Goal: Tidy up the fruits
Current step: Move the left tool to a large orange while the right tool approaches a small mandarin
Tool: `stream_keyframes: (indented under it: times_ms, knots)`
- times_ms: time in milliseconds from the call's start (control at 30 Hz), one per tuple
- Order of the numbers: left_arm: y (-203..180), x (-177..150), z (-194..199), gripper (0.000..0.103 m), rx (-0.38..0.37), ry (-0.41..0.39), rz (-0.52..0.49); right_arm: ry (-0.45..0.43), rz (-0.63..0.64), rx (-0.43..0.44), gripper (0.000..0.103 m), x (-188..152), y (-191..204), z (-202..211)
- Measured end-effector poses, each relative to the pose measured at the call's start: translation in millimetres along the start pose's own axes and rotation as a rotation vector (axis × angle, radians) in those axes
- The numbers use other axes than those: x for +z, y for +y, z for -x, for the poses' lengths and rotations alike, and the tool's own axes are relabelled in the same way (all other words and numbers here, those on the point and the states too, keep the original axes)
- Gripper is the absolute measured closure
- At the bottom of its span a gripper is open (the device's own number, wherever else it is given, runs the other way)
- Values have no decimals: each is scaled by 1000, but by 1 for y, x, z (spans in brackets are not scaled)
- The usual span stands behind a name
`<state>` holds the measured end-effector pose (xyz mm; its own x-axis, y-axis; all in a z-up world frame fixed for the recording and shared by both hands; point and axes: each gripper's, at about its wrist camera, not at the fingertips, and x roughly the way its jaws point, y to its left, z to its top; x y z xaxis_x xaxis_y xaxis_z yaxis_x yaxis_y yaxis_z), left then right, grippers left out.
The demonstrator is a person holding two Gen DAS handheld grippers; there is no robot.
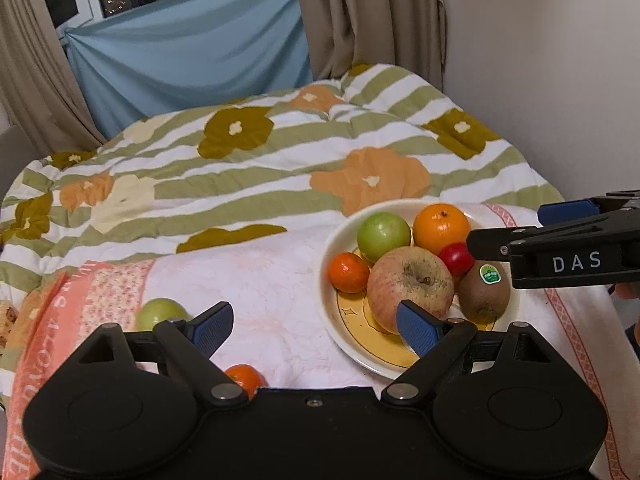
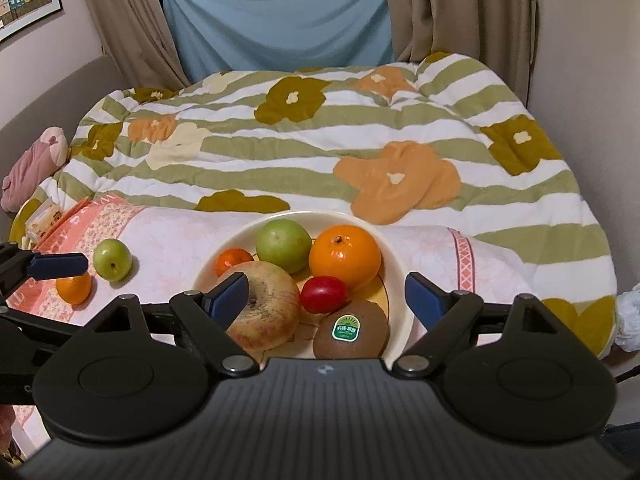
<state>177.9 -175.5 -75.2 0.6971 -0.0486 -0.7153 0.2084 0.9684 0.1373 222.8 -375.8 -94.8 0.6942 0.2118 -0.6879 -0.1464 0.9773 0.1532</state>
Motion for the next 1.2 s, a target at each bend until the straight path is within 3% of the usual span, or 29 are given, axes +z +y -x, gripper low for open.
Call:
stream_keyframes:
  times_ms: [233,433,767,967,1200]
  knots:
    - [9,-10,38,11,26,-49,18,-16,24,-23,0,1,15,35]
    - [21,-24,72,0,56,-83,41,-44,96,-41,0,-6,36,64]
    - [56,-49,111,0,158,-96,114,-56,100,25,0,-17,60,93]
    - [87,-63,120,0,184,-103,136,-50,77,47,0,-25,82,94]
    - [126,-71,110,0,163,-80,131,-43,81,38,0,-31,122,81]
